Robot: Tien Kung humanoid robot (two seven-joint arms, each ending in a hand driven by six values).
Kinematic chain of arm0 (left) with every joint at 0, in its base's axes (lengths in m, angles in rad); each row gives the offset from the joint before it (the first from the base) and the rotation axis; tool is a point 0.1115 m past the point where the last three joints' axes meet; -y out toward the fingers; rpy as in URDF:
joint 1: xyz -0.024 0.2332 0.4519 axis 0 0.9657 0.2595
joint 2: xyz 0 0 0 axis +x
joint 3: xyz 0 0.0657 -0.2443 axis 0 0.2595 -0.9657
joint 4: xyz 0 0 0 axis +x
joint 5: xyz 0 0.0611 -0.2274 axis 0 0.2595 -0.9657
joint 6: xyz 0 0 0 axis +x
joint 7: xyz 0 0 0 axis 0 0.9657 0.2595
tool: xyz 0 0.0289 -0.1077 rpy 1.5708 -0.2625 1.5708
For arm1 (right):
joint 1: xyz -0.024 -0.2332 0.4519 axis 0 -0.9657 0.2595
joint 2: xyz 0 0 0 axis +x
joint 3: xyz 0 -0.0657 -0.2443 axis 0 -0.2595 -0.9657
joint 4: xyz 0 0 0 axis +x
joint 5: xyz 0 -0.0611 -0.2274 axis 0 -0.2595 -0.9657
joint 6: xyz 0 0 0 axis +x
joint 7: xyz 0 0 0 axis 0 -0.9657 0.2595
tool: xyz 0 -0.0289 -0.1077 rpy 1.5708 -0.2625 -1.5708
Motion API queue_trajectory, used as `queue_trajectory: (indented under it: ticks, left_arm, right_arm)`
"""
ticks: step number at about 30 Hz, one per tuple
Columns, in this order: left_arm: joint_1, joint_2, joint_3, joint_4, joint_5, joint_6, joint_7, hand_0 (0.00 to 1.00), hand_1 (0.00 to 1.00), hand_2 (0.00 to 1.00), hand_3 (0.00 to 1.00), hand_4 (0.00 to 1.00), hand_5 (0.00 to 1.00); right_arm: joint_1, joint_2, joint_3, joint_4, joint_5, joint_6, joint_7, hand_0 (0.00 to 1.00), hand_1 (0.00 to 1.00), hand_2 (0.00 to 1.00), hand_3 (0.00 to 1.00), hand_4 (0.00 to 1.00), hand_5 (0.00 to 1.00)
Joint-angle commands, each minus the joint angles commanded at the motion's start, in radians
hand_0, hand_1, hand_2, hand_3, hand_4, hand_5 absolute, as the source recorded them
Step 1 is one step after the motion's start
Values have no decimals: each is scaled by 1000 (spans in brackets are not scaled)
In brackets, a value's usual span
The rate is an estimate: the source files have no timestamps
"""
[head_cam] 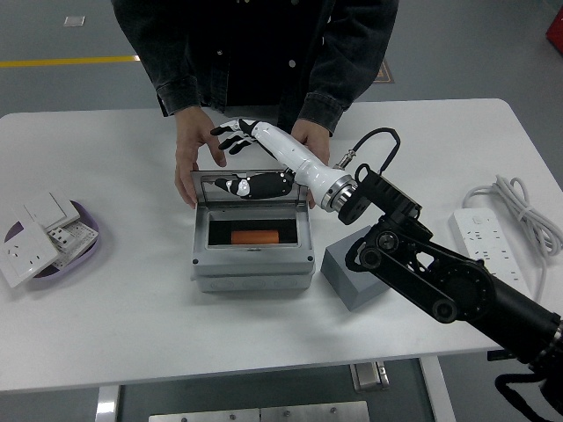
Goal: Pick up the cylinder from the cube,place it in the box,flap close box
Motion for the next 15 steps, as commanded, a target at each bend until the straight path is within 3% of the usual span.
queue_trajectory:
  ticks: [5, 15]
  left_arm:
    - [-1, 1, 0, 0, -1, 0, 0, 635, 659, 567, 627, 709, 305]
    - [2, 2, 0, 0, -8, 1, -2, 635, 658, 567, 627, 708, 304]
  right_arm:
    - [7, -27, -15, -10, -43, 15, -33, 743, 626, 669, 752, 783, 212]
    - [-22, -114, -61, 133, -75, 21, -76, 732, 615, 662, 750, 778, 218]
